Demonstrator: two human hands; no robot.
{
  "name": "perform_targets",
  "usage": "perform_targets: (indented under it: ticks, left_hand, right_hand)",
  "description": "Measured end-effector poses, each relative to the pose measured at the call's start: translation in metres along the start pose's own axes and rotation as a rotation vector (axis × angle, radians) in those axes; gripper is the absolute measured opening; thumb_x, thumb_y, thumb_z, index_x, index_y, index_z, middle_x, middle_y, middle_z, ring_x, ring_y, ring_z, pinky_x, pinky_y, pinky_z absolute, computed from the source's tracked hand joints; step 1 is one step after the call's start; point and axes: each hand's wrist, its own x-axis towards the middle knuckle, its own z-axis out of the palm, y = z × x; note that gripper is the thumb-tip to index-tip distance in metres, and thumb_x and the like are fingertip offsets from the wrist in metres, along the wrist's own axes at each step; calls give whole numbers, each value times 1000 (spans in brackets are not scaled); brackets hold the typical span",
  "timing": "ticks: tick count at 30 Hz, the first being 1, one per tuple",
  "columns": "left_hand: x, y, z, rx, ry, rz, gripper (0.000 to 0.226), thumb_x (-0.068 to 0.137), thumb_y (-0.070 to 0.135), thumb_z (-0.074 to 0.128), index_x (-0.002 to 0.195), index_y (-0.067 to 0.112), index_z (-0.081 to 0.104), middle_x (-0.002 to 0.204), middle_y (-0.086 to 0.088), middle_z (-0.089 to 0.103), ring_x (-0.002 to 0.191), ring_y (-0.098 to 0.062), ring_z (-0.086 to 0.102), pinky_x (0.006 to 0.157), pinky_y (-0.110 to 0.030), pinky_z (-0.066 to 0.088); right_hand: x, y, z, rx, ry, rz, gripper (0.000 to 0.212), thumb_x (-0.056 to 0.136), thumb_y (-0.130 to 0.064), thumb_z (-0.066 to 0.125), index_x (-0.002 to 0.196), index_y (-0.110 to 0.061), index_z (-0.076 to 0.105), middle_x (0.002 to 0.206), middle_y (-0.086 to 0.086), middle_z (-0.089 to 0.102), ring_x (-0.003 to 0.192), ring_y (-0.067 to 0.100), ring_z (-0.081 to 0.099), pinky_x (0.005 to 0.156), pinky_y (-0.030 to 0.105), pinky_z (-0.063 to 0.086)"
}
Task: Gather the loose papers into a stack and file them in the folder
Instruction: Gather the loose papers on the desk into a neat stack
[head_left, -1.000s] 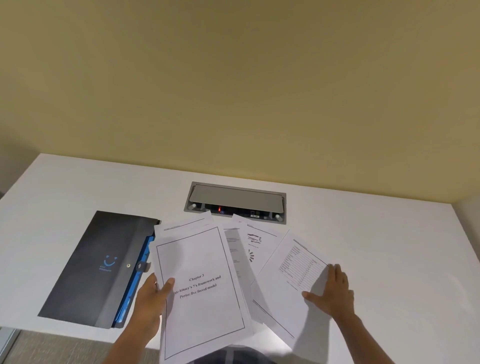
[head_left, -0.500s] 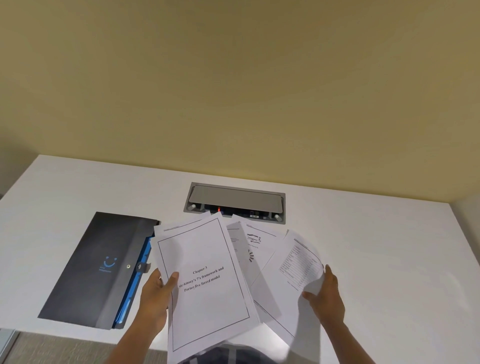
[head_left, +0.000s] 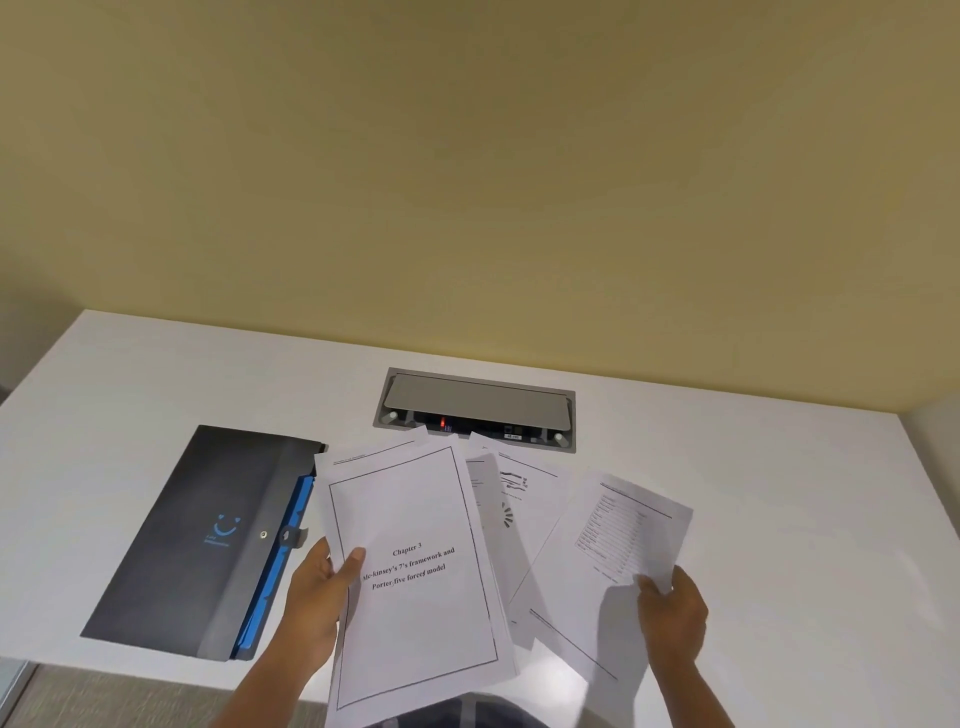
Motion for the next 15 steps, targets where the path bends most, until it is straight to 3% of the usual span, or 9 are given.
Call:
perform_targets:
  ticks: [4, 7, 9, 15]
  left_hand:
    - [4, 3, -2, 13, -20, -9, 50, 95, 27, 68, 141, 23, 48, 123, -9, 71, 105, -36, 73, 88, -67, 57]
    - [2, 8, 0, 6, -31, 0, 40, 96, 23, 66, 134, 26, 51, 116, -5, 73, 99, -30, 74, 79, -57, 63]
    - [2, 11, 1, -8, -38, 10, 31, 98, 19, 64, 125, 29, 55, 109, -2, 74, 94, -26, 74, 67, -45, 65]
    - [7, 12, 4, 42, -80, 10, 39, 97, 22, 66, 134, 25, 56, 122, -6, 74, 104, -30, 74, 86, -57, 62]
  right_hand:
    - [-5, -19, -15, 152, -15, -119, 12, 94, -13, 71, 83, -12, 66, 83, 5, 70, 86, 37, 67, 72, 39, 53]
    - [-10, -38, -27, 244, -51, -179, 9, 96, -13, 70, 87, -12, 69, 86, 8, 73, 84, 32, 68, 66, 34, 50]
    - [-15, -51, -32, 298, -117, -185, 3, 96, -14, 70, 97, -14, 73, 93, 5, 76, 84, 24, 70, 67, 33, 53]
    - [-33, -82, -21, 376, -385, -197, 20, 97, -17, 71, 116, -24, 76, 105, -12, 80, 98, 12, 75, 84, 30, 58]
